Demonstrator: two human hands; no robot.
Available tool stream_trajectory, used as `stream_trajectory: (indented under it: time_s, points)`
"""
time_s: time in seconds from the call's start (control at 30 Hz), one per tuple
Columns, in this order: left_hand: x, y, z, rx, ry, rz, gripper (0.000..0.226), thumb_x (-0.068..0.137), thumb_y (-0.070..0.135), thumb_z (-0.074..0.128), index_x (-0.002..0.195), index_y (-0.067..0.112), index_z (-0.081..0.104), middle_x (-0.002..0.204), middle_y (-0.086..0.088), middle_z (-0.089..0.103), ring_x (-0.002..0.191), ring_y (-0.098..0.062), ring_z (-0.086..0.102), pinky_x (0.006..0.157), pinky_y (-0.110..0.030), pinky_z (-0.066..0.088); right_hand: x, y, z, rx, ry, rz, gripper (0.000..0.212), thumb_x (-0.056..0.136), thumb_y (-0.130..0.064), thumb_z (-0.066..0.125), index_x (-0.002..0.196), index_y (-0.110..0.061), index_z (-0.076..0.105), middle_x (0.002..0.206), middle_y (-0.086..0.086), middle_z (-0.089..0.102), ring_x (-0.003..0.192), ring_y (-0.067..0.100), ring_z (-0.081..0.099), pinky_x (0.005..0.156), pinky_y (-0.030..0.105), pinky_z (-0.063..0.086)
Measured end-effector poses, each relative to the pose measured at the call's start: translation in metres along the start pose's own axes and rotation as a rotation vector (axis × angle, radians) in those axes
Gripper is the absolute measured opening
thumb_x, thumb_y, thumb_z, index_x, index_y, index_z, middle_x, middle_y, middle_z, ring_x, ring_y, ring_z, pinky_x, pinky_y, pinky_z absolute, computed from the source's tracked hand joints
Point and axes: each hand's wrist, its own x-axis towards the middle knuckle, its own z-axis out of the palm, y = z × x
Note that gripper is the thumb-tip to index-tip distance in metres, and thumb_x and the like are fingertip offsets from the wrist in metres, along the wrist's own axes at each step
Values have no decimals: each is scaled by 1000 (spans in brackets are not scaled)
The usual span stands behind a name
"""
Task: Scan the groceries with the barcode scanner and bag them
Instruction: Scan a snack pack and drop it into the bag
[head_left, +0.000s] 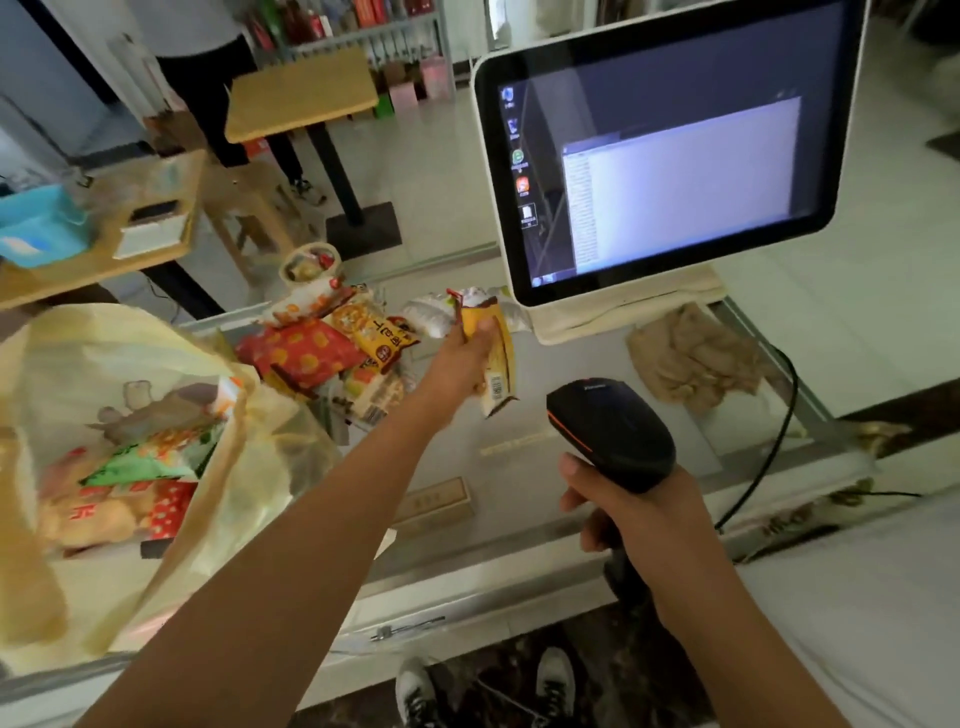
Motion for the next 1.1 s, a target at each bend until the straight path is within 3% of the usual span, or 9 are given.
stream_trajectory:
  time_s: [0.07,0.17,0.3,0.4,0.47,0.6,0.73,0.87,1.1]
  points:
    - [-18,23,-3,-456,-85,-165,49,103,48,41,140,17,51,132,-11,62,120,-32,60,91,-49,49,-7,-12,2,-13,-25,-46,16,81,-21,75,86,-8,69,68,8,71,44,17,55,53,33,51]
    - [-39,48,-15,-769,-153,-160,57,100,56,39,132,12,58,122,-16,68,113,-35,65,86,-50,53,-17,-27,9,-23,-41,-116,18,79,-20,77,75,-5,68,61,10,67,42,18,54,49,28,49]
    - [-65,72,-29,-784,-101,-99,47,92,45,64,122,9,63,91,-13,71,95,-31,68,91,-51,54,-30,-34,20,-75,-45,-126,28,76,-22,79,65,-3,62,48,11,55,41,18,51,50,30,47]
    - [-71,80,-42,-823,-103,-64,41,87,22,72,124,8,62,108,-14,69,109,-34,66,94,-55,53,-39,-39,25,-65,-61,-115,22,74,-17,81,76,-4,64,44,7,51,38,14,48,45,26,44]
    - [-77,84,-46,-879,-145,-24,28,86,17,70,112,9,63,105,-13,66,104,-32,66,88,-57,52,-41,-41,28,-61,-76,-129,19,74,-13,81,79,-6,65,40,-1,51,36,10,48,42,22,42]
    - [-90,93,-40,-1037,-98,10,12,96,18,60,103,9,62,100,-14,69,104,-36,62,96,-67,40,-44,-41,33,-71,-82,-200,17,71,-17,83,76,-14,67,41,-6,53,49,14,51,54,24,40]
    - [-98,91,-24,-1314,-35,132,19,98,21,56,103,6,66,92,-16,75,99,-35,65,100,-60,44,-52,-39,40,-21,-74,-248,19,68,-22,85,73,-17,67,43,-3,54,44,11,49,52,27,40]
    - [-101,82,-13,-1366,-48,204,37,84,30,63,117,14,69,110,-16,73,105,-31,68,93,-47,54,-58,-39,47,16,-75,-271,22,69,-23,85,69,-16,65,43,-4,53,45,12,48,50,26,39]
    - [-97,81,-8,-1438,-32,221,43,78,25,67,120,15,69,124,-17,68,117,-34,64,99,-51,51,-59,-39,43,7,-25,-299,25,69,-19,84,66,-13,60,40,-8,51,45,12,48,45,17,39]
